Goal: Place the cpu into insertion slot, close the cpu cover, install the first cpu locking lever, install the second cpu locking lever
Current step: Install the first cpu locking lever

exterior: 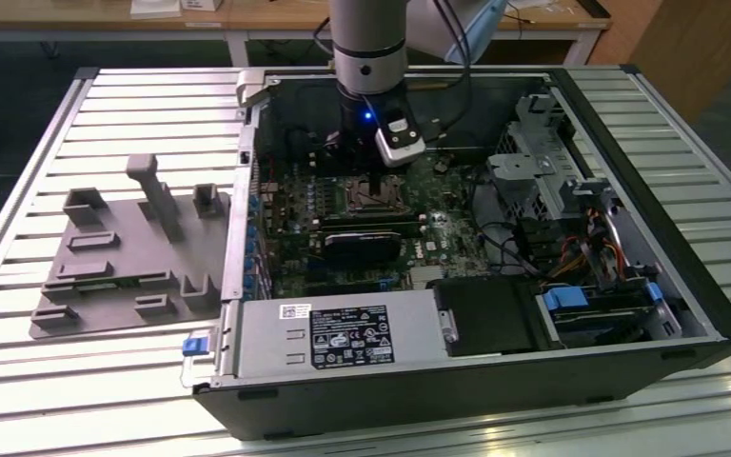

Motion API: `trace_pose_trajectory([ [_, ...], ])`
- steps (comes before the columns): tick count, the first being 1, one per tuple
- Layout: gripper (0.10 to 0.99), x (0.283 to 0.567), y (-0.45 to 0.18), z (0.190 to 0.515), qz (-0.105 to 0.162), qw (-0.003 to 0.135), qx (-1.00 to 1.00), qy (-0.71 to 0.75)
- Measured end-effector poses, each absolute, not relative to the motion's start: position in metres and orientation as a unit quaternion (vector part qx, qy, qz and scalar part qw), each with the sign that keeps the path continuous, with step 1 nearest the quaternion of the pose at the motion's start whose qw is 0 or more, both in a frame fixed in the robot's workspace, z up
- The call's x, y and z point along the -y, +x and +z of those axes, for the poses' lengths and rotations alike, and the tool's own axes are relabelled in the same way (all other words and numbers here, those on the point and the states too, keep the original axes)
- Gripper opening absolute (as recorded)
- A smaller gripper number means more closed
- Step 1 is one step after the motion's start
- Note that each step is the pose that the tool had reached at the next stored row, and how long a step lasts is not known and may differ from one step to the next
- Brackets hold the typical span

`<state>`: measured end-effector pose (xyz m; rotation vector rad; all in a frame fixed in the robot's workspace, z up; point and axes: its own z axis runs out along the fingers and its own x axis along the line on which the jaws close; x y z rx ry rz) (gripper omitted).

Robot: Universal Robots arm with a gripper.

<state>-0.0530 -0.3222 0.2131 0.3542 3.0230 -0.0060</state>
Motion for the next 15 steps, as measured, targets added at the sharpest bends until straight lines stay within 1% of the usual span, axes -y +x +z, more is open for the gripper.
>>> trace_pose_trajectory([
  [1, 0.102, 0.3229, -0.0522, 0.2129, -0.003, 0.043, -0.992, 0.116],
  [2, 0.102, 0.3233, -0.0519, 0.213, -0.003, 0.041, -0.992, 0.116],
  [15, 0.102, 0.3234, -0.0519, 0.2192, 0.002, 0.04, -0.992, 0.116],
])
